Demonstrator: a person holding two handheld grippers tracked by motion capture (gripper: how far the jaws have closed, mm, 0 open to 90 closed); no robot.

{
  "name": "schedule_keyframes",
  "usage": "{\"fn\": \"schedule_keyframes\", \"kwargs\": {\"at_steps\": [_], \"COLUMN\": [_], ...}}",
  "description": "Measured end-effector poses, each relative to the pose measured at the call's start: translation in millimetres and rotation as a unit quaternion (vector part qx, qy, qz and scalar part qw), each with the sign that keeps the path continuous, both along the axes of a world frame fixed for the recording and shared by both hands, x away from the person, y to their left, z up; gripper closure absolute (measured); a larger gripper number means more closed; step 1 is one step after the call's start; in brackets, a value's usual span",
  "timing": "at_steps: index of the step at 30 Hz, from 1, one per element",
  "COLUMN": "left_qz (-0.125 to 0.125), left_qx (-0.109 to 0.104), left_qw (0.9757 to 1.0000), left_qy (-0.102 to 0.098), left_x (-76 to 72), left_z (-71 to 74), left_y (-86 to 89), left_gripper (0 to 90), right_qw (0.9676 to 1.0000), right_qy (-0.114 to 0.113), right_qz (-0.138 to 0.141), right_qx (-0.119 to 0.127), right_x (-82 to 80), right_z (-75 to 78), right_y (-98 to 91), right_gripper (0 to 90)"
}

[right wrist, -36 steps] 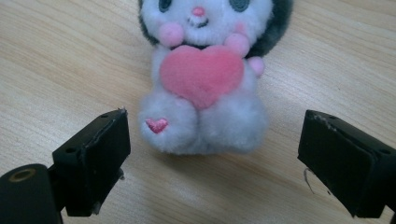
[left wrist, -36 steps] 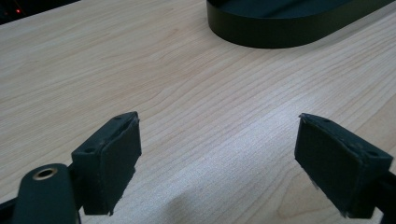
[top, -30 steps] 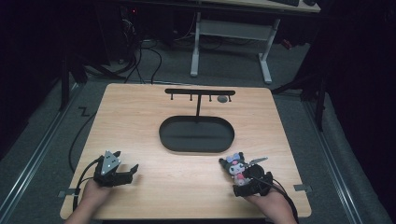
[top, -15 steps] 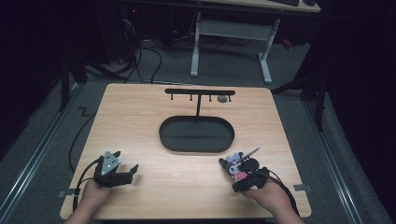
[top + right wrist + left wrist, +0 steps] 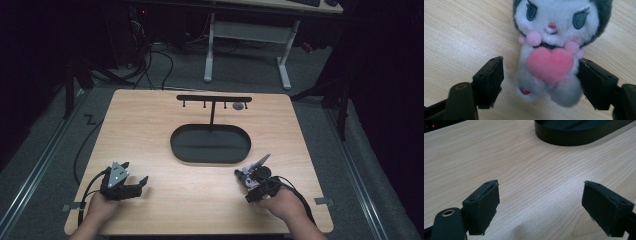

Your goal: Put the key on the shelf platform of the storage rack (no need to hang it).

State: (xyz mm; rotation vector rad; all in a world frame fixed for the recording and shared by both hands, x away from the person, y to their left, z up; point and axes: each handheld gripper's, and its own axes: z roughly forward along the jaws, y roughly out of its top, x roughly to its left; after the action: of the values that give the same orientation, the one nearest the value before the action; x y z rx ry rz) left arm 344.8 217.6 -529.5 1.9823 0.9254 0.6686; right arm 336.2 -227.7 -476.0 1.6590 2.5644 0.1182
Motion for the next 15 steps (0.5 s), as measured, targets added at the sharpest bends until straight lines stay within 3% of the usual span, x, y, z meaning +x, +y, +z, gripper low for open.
{"fn": "schedule_keyframes", "kwargs": {"at_steps": [10, 15], "left_qz": [0.000, 0.000], "left_qx": [0.000, 0.001], "left_qw": [1.0000, 1.0000], "left_qy": [0.000, 0.000], "left_x": [-0.1, -0.2], "left_z": [0.0, 0.1], "left_y": [-0.3, -0.3], "left_gripper": [15.4, 15.4], "right_qw": [0.9999, 0.9998], "right_qy": [0.001, -0.013], "right_qz": [-0.011, -0.013], "right_qx": [-0.008, -0.007], "right_x": [4.9, 4.2], "right_z": [-1.6, 2.9], "right_y": [-0.2, -1.5], "right_gripper": [44.8, 47.8]}}
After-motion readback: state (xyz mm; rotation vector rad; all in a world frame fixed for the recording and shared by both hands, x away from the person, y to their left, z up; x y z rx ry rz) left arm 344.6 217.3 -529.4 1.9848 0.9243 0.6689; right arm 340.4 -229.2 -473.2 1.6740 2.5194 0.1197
